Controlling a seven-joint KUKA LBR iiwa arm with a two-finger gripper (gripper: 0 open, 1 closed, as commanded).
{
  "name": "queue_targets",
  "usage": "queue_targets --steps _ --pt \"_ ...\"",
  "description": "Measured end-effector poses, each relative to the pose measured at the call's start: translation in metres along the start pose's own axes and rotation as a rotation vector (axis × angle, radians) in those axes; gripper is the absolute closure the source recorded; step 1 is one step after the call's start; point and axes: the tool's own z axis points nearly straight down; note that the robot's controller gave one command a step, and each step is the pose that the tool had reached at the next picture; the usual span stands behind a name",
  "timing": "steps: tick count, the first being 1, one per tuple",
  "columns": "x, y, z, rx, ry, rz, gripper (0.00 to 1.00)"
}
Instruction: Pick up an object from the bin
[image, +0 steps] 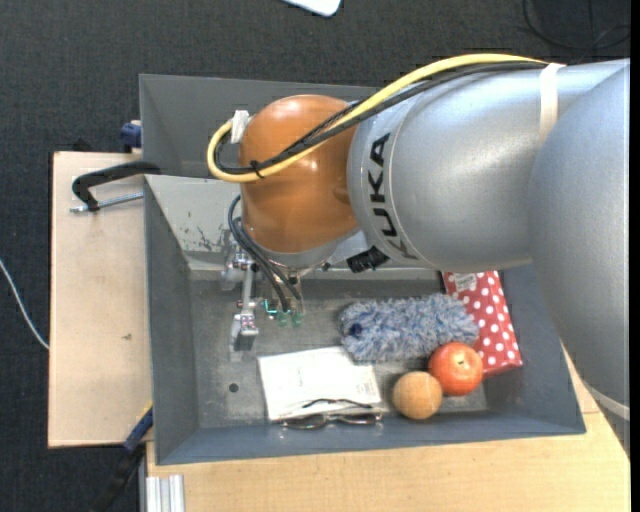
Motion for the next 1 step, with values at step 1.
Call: queue_targets --steps 1 --pt "-0.002 -0.0013 -0.0049 -0.002 -0.008 0.003 0.0"
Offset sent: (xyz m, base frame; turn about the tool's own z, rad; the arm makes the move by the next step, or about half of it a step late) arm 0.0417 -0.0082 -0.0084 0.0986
